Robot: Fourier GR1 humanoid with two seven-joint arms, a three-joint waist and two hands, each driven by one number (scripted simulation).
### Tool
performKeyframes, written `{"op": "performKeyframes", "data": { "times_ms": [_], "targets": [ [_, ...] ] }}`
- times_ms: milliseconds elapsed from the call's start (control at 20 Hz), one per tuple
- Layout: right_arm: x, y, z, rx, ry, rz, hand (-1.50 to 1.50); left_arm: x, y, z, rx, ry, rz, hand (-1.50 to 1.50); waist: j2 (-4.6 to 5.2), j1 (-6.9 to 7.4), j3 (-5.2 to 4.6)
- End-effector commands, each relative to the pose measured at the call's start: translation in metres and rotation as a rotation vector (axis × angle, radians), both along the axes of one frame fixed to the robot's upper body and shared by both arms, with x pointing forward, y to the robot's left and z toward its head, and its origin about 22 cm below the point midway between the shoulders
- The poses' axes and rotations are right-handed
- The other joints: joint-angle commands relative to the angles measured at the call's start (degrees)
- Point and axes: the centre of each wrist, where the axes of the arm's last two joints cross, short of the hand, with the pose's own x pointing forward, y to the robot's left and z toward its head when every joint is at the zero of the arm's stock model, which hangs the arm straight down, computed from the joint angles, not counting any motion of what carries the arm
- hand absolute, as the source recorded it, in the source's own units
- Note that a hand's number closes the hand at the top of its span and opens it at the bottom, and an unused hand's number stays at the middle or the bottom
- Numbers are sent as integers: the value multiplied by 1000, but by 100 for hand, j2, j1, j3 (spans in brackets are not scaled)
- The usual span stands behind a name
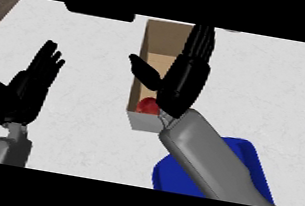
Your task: Pick the pear from the tray and place it in the cardboard box
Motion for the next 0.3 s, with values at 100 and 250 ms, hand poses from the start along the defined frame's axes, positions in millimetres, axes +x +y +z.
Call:
{"op": "performKeyframes", "data": {
  "times_ms": [100, 250],
  "targets": [
    [-41, -11, -16, 208, 3, -36, -150, 0, 9, 4, 8, -2, 4, 0, -15, -118, -4],
    [-58, -20, -30, 202, 12, -66, -150, -22, 15, -9, 22, 6, 10, 0, -9, -64, -5]
  ]
}}
